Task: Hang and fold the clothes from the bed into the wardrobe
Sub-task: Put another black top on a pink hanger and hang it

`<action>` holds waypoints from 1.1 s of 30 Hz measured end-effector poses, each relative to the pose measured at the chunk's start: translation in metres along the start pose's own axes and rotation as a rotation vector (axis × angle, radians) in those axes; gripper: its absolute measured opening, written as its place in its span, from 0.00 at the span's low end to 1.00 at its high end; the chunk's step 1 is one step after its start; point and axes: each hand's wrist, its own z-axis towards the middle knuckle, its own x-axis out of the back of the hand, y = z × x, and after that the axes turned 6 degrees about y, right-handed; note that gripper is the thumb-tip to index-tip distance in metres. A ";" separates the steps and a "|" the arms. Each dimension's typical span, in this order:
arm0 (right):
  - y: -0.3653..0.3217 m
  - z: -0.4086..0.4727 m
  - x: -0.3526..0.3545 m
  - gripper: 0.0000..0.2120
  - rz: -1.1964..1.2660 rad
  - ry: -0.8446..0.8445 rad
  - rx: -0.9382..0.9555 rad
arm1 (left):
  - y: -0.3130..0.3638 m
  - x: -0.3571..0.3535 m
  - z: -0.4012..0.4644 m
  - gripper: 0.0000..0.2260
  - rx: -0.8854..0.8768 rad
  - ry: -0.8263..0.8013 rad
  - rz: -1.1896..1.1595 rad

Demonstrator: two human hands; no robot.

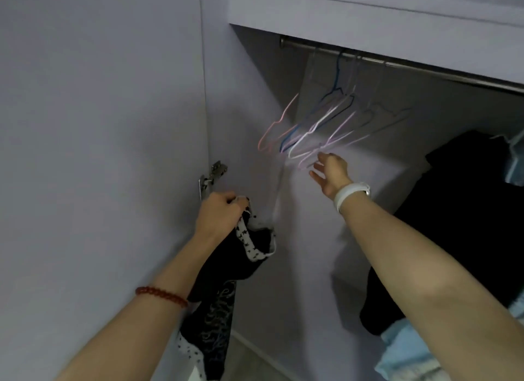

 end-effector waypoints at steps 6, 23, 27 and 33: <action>-0.013 0.032 -0.037 0.03 0.007 0.036 -0.048 | -0.007 0.003 0.036 0.14 0.007 0.050 -0.042; -0.033 0.014 0.044 0.14 -0.073 0.076 0.154 | -0.003 -0.026 0.007 0.19 -0.116 -0.135 0.108; -0.028 -0.002 0.060 0.14 -0.086 0.049 0.167 | 0.006 -0.034 0.004 0.17 -0.148 -0.147 0.099; 0.052 -0.068 0.107 0.17 -0.084 -0.019 0.223 | 0.005 -0.047 -0.016 0.16 -0.197 -0.150 0.146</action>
